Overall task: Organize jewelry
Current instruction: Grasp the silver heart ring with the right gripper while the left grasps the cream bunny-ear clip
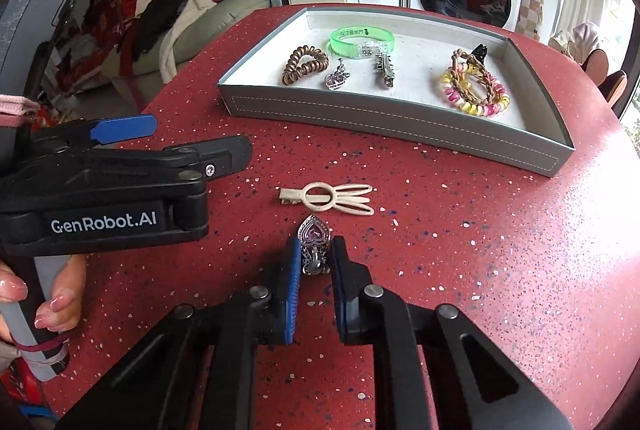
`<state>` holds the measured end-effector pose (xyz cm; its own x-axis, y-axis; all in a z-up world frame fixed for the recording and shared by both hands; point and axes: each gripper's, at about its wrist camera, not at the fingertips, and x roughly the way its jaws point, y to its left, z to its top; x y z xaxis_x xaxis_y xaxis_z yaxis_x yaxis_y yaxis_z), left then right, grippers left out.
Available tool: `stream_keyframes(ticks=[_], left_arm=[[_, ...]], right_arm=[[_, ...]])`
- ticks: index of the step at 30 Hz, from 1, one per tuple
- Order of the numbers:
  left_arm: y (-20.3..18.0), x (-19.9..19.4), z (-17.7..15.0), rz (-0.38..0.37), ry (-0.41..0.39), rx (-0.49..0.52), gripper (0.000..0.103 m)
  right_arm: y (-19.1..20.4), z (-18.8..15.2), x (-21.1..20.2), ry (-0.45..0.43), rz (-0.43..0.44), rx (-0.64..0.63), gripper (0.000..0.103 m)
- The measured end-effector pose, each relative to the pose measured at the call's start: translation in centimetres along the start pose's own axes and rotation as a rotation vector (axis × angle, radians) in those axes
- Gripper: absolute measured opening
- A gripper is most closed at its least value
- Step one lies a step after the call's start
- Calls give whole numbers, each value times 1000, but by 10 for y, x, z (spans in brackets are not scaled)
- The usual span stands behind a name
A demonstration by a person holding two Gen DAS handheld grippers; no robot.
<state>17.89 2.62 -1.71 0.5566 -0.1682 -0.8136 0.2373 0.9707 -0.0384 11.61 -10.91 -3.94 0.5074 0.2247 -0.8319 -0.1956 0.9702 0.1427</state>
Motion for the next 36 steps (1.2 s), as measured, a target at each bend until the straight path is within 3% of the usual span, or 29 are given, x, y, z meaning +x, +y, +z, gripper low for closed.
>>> stream_keyframes(ticks=[3, 6, 18, 22, 25, 28, 29, 30, 33, 35, 36], left_arm=[[-5, 1, 1, -6, 2, 12, 103], [-9, 2, 1, -17, 3, 33, 103], [-55, 10, -1, -67, 0, 243, 103], [-63, 15, -3, -84, 20, 283, 93], [-71, 18, -7, -85, 28, 325, 90], [-73, 16, -8, -97, 26, 334, 89], [-74, 16, -8, -106, 28, 336, 87], [-74, 16, -7, -120, 34, 334, 82], [-76, 15, -7, -139, 42, 335, 72], [-78, 13, -8, -166, 47, 342, 57], [-80, 12, -9, -173, 46, 346, 42]], right_arm=[[-6, -3, -3, -7, 2, 22, 15], [-16, -5, -10, -10, -2, 48, 6], [-54, -14, -26, -8, -22, 142, 6], [-63, -16, -26, 2, 21, 163, 6], [-65, -19, -26, 3, 39, 170, 8], [-64, -18, -23, 10, 30, 157, 24], [-64, -18, -23, 11, 26, 155, 38], [-64, -19, -24, 7, 26, 154, 44], [-62, -20, -23, 7, 24, 145, 44], [-59, -20, -23, 9, 10, 129, 44], [-57, -19, -22, 11, 6, 117, 44]])
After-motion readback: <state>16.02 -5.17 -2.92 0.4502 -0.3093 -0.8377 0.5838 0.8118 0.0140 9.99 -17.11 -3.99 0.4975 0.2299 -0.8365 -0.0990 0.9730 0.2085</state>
